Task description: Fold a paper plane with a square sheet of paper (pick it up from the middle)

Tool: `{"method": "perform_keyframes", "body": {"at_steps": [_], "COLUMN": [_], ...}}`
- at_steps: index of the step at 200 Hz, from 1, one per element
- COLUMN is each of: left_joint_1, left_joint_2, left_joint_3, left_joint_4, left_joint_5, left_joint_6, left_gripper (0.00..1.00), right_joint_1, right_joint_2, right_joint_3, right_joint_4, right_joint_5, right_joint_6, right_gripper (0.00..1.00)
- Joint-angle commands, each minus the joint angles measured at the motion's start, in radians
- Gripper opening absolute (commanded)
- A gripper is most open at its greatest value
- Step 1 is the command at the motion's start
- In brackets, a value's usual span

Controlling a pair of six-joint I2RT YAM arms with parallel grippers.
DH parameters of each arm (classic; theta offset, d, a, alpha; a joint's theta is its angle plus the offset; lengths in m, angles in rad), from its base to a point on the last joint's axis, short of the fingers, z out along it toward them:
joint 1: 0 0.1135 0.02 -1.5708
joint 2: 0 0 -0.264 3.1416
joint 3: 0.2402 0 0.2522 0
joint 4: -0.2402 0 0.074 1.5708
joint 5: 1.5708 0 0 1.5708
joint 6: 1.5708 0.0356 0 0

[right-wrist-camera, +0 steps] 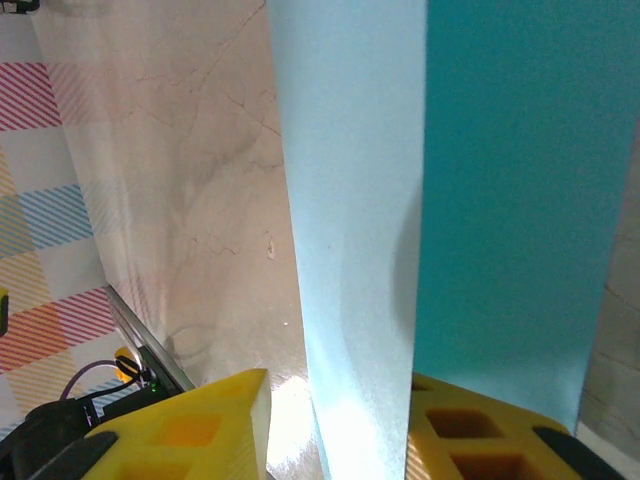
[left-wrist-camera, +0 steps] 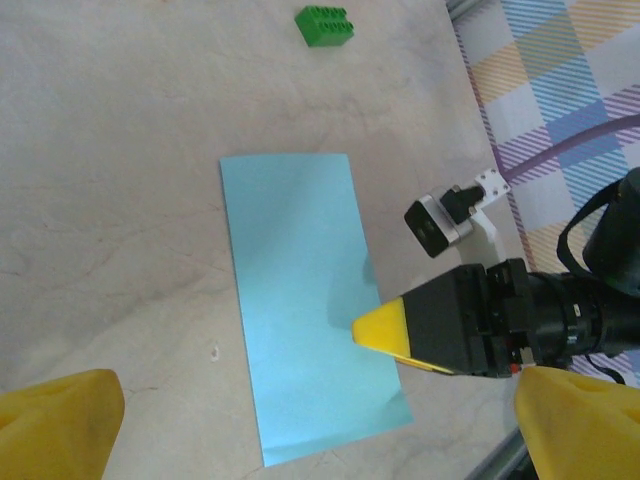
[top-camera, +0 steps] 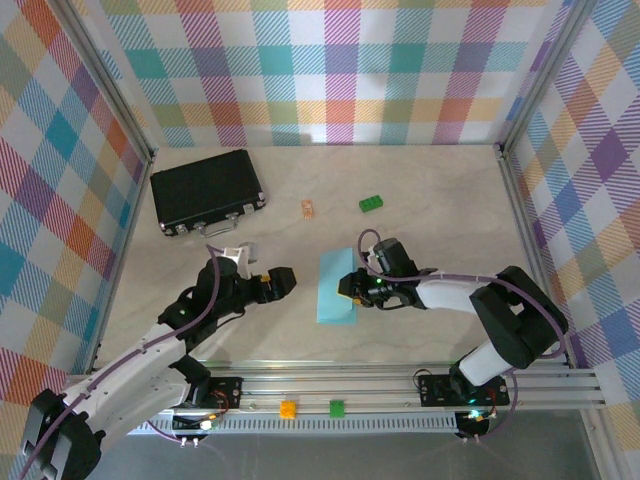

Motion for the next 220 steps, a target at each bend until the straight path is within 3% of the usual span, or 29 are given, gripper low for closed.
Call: {"method": "perform_keyframes", "body": {"at_steps": [1, 92, 159, 220], "left_joint_1": [0.01, -0.001, -0.051, -0.124], "left_joint_2": [-0.002, 0.075, 0.106, 0.182], "left_joint_3": [-0.019, -0.038, -0.012, 0.032], "left_joint_4": [0.043, 0.076, 0.003, 0.002], "left_joint_5": [0.072, 0.167, 0.094, 0.002], "left_joint_6": [-0.032, -0.057, -0.03, -0.014], "left_gripper": [1.0, 1.0, 1.0, 1.0], "right_joint_1": [-0.018, -0.062, -0.092, -0.105], "right_joint_2": [-0.011, 0.037, 0.099, 0.114], "right_joint_3": [0.028, 0.08, 0.127, 0.137], "right_joint_4": [-0.055, -0.039, -0.067, -0.09], "right_joint_5": [-0.034, -0.077, -0.103, -0.122], "right_joint_6": [-0.053, -0.076, -0.081, -0.093], "right_gripper": [0.36, 0.32, 0.24, 0.09]}}
